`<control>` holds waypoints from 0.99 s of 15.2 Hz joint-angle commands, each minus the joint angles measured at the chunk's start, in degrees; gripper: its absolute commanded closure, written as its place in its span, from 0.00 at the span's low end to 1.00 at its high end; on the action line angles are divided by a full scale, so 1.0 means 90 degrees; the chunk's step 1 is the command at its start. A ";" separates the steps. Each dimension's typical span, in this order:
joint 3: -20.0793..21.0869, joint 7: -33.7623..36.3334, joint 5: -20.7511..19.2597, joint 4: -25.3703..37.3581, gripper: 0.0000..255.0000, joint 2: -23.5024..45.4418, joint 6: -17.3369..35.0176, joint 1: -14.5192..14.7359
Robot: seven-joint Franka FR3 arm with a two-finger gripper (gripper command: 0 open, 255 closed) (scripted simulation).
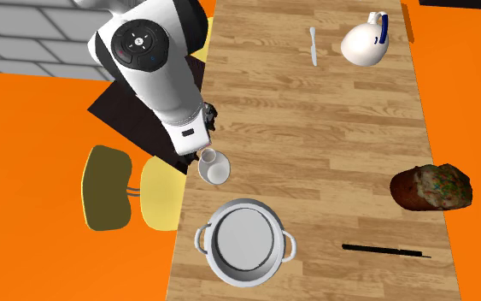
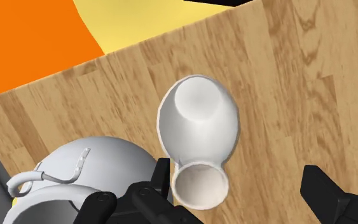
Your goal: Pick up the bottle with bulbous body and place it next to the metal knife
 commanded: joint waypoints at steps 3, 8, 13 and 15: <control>-0.0196 -0.0231 -0.0009 -0.0037 0.00 0.0359 0.0463 -0.0046; -0.0246 -0.0268 0.0029 -0.0297 0.00 0.0567 0.0926 -0.0029; -0.0252 -0.0274 0.0035 -0.0325 0.00 0.0594 0.0979 -0.0026; -0.0252 -0.0274 0.0035 -0.0325 0.00 0.0594 0.0979 -0.0026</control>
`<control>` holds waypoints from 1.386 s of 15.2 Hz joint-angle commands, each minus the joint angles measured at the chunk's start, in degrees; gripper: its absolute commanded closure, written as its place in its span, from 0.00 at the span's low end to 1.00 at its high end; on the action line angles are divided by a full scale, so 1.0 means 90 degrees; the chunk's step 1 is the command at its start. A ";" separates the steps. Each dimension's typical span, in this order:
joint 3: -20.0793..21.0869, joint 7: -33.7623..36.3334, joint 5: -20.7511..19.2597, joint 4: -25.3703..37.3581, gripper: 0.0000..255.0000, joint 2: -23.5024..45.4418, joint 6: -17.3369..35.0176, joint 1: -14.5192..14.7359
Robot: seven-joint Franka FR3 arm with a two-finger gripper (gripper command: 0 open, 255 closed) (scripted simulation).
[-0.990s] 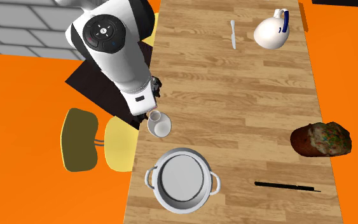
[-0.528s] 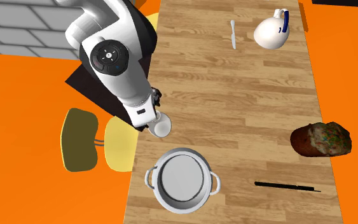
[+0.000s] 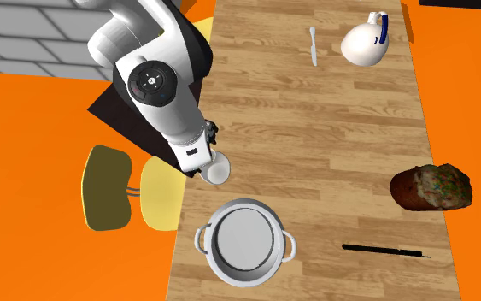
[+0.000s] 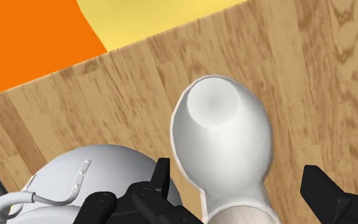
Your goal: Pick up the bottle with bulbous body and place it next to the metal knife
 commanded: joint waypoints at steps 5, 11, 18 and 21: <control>0.0000 0.0001 0.0000 0.0000 1.00 -0.0001 -0.0001 0.0000; 0.0000 0.0000 0.0000 -0.0002 1.00 -0.0001 0.0002 0.0000; 0.0073 0.0058 -0.0035 0.0407 1.00 -0.0241 -0.0641 -0.0008; 0.0102 0.0077 -0.0040 0.0601 1.00 -0.0318 -0.0911 -0.0008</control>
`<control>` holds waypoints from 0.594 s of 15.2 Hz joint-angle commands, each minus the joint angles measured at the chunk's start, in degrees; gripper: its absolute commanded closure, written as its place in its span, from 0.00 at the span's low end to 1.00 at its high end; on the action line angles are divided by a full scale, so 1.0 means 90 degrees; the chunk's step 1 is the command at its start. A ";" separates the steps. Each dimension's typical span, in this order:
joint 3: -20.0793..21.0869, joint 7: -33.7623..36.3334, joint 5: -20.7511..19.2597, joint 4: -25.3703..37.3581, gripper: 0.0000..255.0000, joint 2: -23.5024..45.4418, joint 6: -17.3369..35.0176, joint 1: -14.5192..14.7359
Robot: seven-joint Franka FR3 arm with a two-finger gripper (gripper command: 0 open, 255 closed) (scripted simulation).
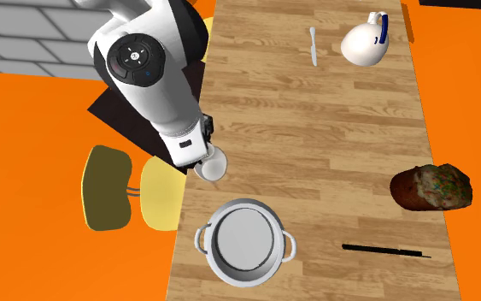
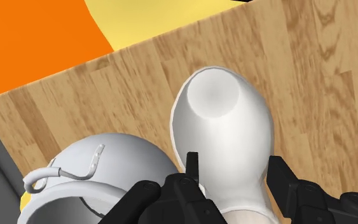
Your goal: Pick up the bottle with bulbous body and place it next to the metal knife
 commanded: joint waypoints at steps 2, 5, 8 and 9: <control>0.0036 0.0028 0.0000 0.0207 1.00 -0.0065 -0.0270 0.0007; 0.0062 0.0041 0.0001 0.0419 1.00 -0.0118 -0.0535 0.0011; 0.0086 0.0051 0.0004 0.0642 1.00 -0.0158 -0.0797 0.0016; 0.0094 0.0054 0.0006 0.0719 1.00 -0.0168 -0.0884 0.0018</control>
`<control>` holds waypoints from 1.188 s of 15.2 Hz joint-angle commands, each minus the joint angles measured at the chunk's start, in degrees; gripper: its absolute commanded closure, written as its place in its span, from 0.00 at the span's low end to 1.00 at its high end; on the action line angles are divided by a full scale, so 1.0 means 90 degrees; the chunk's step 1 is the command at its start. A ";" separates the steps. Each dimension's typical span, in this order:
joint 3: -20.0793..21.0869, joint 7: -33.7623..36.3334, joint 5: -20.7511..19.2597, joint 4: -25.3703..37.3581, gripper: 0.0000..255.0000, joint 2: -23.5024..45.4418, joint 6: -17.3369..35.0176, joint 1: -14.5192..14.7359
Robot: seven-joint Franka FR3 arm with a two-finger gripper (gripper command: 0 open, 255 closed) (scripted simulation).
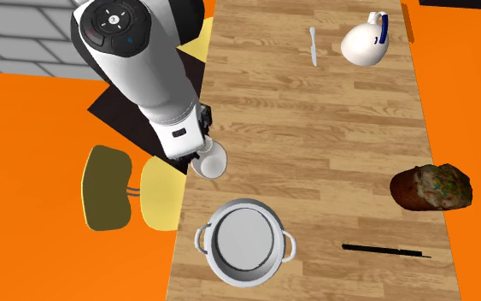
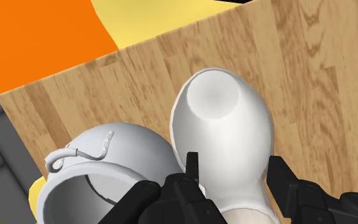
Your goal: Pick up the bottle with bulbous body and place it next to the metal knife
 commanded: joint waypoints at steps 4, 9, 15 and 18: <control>0.0027 -0.0002 0.0010 0.0410 1.00 -0.0038 -0.0446 0.0007; 0.0057 0.0003 0.0028 0.0838 1.00 -0.0037 -0.0873 0.0021; 0.0084 0.0001 0.0056 0.1393 1.00 0.0011 -0.1382 0.0042; 0.0093 -0.0004 0.0073 0.1690 1.00 0.0055 -0.1636 0.0053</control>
